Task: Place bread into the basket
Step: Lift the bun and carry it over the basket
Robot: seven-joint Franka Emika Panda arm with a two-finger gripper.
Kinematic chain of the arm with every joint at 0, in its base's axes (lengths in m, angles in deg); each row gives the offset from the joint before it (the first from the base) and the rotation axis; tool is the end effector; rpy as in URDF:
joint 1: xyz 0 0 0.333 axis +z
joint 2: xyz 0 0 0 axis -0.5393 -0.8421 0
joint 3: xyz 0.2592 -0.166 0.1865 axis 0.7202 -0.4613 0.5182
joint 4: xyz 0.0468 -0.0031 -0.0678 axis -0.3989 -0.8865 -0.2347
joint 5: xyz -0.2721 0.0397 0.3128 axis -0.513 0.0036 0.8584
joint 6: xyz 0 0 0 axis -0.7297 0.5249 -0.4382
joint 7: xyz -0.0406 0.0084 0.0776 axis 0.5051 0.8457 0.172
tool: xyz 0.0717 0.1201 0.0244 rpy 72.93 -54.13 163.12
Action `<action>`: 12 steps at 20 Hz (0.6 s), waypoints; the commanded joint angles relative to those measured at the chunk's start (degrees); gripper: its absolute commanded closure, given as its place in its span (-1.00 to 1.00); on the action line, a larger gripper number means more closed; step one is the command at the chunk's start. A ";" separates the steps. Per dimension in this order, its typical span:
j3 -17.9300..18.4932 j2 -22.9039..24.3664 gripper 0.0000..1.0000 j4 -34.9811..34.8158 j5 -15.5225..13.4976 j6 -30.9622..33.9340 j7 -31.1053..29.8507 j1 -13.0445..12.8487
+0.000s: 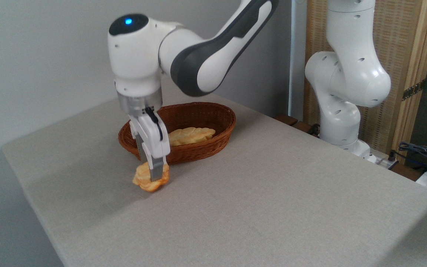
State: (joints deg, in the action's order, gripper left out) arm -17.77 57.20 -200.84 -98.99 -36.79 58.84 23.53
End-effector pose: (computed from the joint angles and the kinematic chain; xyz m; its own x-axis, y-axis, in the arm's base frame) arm 0.5785 -0.1296 0.4473 0.5660 -0.8015 0.1927 -0.8234 -0.5609 0.0856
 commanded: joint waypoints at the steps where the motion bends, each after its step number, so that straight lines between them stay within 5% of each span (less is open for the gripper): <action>1: 0.44 5.18 0.12 -0.51 -0.10 -0.37 0.03 -0.12; 7: -0.97 9.94 0.08 -0.51 -0.19 7.61 -0.94 -1.61; 12: -1.14 10.20 0.03 -0.69 -0.28 13.51 -7.51 -7.67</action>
State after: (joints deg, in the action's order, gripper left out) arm -19.33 66.94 -200.80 -99.07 -25.42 56.28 20.27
